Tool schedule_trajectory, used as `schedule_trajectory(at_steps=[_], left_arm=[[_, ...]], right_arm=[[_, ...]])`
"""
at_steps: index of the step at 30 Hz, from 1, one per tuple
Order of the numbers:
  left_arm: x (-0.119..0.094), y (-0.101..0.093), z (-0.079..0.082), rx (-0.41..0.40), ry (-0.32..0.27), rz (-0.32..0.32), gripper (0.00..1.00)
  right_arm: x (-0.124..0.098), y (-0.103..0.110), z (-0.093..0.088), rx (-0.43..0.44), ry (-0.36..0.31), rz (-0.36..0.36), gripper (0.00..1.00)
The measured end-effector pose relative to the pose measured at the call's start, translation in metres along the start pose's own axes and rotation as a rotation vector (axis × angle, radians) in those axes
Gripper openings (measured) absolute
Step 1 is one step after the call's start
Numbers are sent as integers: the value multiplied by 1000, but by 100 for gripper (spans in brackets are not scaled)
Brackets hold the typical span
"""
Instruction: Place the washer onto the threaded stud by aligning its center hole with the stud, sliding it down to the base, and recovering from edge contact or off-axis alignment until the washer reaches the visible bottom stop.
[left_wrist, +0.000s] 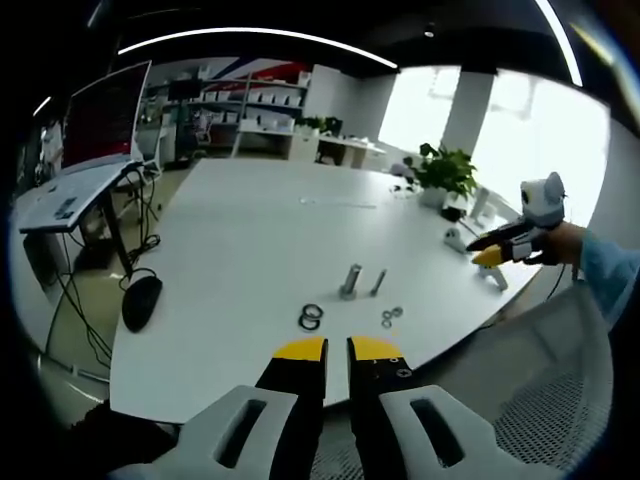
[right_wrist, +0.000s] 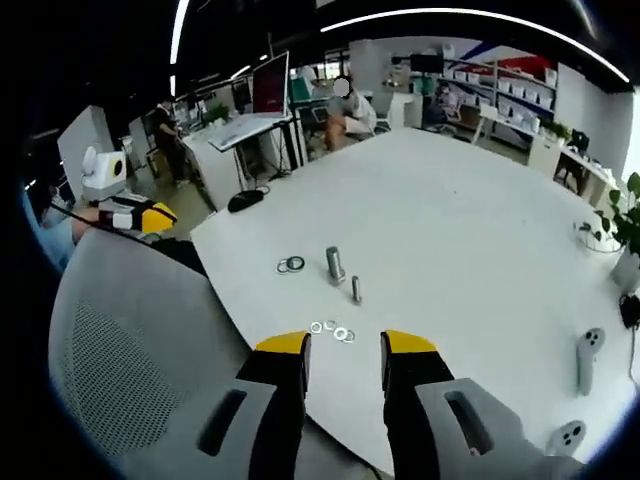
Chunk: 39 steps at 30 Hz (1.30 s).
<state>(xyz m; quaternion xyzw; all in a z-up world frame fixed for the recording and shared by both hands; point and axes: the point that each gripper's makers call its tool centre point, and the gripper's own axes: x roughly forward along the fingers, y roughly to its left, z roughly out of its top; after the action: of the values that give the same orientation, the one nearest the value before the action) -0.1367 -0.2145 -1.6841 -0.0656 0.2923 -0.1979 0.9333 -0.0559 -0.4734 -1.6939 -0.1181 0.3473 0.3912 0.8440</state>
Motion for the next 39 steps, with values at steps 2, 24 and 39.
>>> schedule_trajectory(at_steps=[2,24,39], left_arm=[[0,0,1,-3,-7,-1,5],[1,1,1,4,-9,-4,5],[-1,-4,1,1,-8,-18,5]], right_arm=[[6,-1,3,1,-4,3,30],[61,14,-21,-295,318,162,26],[95,28,-59,-564,500,300,25]])
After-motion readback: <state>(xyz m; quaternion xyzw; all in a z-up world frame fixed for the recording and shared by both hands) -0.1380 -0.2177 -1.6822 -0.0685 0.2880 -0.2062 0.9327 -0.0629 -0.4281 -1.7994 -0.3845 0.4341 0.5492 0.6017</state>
